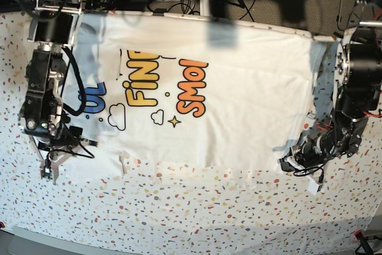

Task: Fold the T-shirt properly
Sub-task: 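Move the right gripper to the shirt's side edge beside the print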

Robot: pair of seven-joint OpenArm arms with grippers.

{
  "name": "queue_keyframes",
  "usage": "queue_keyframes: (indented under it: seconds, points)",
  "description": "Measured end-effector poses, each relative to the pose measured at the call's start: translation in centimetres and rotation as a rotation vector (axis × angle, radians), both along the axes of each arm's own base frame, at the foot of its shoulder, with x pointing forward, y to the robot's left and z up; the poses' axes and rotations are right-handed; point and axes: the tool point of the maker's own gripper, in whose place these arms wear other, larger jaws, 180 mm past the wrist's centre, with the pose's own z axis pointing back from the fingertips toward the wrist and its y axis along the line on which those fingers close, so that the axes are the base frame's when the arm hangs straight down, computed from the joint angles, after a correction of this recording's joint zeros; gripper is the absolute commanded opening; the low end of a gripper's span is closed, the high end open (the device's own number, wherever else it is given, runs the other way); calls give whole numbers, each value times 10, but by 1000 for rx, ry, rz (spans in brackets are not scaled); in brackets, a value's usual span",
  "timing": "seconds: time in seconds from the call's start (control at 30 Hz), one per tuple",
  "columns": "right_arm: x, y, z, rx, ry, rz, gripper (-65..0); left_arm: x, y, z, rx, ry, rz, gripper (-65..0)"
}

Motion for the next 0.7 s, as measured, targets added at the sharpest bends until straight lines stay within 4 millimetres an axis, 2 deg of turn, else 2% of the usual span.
queue_keyframes:
  seconds: [0.07,0.13,0.3,0.53,0.7]
  points:
    - [0,-24,-7,-39,34,-45,-411,0,0,0,0,0,0,-650]
    - [4,-45,-5,-61,30,-83,-407,0,0,0,0,-1,1,-650]
    - [21,-77,8,-104,-58,-103,-408,0,0,0,-1,0,0,-650]
    - [26,-91,21,-129,-70,-120,-408,0,0,0,1,0,0,-650]
    - [18,-93,13,-124,2,-140,-407,0,0,0,0,0,0,-650]
